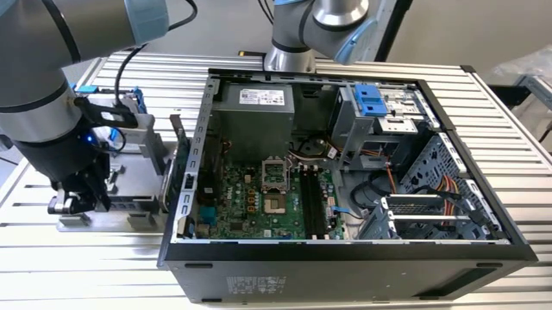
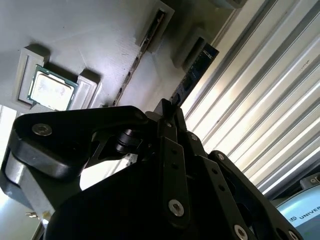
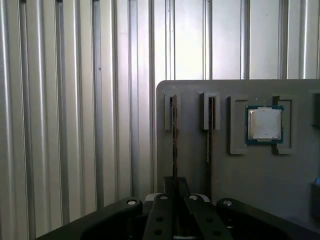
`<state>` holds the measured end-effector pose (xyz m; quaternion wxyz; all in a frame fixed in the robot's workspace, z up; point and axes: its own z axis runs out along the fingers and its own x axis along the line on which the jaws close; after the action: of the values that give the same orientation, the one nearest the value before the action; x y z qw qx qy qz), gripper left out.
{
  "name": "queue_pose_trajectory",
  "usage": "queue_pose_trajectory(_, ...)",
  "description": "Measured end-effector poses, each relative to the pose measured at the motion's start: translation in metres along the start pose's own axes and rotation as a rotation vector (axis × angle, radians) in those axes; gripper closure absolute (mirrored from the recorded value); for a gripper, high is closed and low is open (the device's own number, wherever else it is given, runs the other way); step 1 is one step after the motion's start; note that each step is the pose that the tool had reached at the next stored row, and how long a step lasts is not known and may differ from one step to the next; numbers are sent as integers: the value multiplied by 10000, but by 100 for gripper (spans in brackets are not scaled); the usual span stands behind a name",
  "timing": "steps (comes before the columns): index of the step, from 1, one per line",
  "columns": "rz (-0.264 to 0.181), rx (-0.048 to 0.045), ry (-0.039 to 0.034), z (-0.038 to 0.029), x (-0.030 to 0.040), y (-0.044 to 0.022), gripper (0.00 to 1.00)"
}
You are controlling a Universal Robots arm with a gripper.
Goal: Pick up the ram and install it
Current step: 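Pick up the ram and move it above insertion slot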
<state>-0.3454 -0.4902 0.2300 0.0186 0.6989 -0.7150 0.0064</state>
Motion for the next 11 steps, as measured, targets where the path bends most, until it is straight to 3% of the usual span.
queue_pose_trajectory(11,0,0,1,-110,4,2,100)
